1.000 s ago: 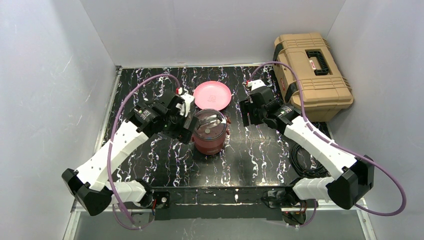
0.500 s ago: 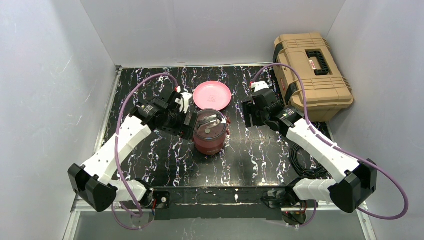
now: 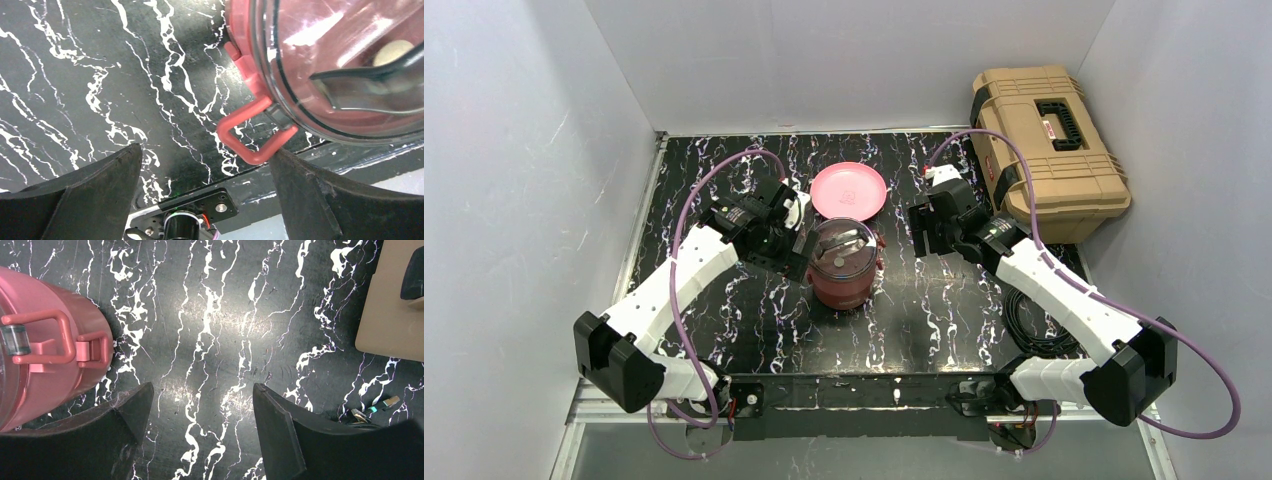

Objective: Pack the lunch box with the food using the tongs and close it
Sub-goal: Adjust the box lid on the packing box.

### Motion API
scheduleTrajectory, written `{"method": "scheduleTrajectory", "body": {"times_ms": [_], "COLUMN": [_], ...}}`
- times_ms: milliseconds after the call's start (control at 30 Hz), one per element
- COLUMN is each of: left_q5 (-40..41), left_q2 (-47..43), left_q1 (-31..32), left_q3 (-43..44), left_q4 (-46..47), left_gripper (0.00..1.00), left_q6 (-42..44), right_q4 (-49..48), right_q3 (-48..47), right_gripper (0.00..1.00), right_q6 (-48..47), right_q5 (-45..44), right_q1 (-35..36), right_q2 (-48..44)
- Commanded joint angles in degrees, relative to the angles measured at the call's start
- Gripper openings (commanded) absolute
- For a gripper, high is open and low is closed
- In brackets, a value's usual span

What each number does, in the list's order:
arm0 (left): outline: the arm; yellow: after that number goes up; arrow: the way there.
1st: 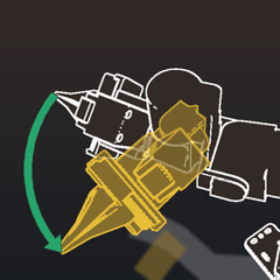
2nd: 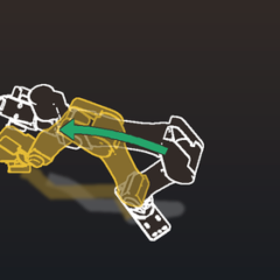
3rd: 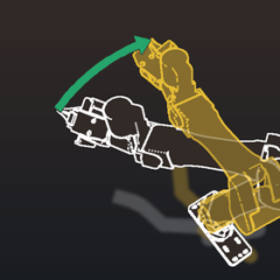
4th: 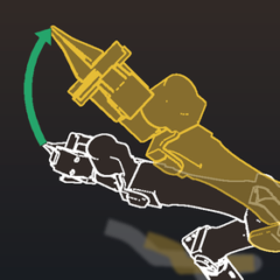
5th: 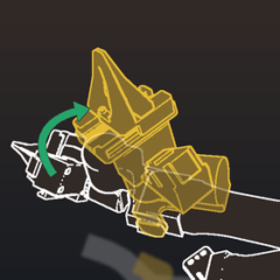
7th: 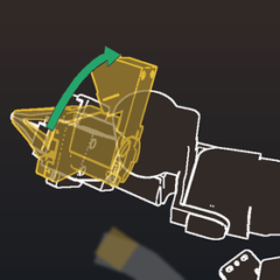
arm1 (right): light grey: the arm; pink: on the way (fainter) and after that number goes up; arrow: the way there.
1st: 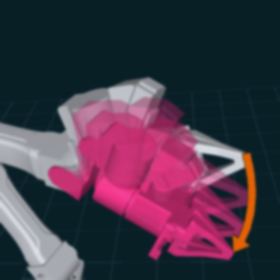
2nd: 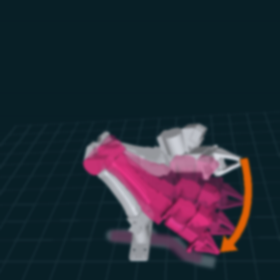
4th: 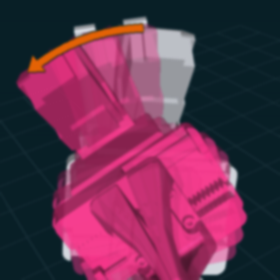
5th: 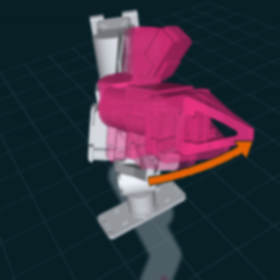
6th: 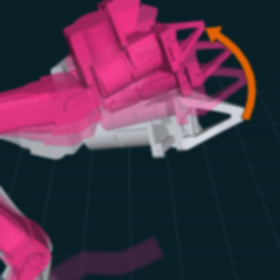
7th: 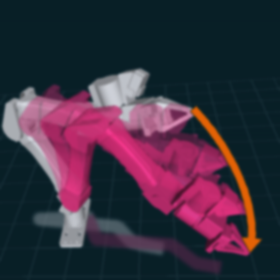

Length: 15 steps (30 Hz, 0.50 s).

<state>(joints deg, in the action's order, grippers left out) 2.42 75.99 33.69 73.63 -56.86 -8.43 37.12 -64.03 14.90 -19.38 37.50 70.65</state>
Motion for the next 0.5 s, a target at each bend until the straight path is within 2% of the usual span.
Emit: {"method": "scheduleTrajectory", "body": {"times_ms": [0,467], "left_q5": [4.91,5.08], "left_q2": [-1.13,0.23], "left_q1": [-0.29,-0.79], "left_q3": [-1.19,-1.68], "left_q4": [1.00,4.62], "left_gripper": [0.96,0.96], "left_q6": [1.16,1.63], "right_q4": [-2.13,-1.74], "right_q3": [0.22,0.71], "right_gripper": [0.82,0.82], "right_q6": [0.88,1.10], "right_q5": [-0.49,-0.63], "right_q1": [-0.32,-0.41], "right_q2": [-1.24,-1.91]}}
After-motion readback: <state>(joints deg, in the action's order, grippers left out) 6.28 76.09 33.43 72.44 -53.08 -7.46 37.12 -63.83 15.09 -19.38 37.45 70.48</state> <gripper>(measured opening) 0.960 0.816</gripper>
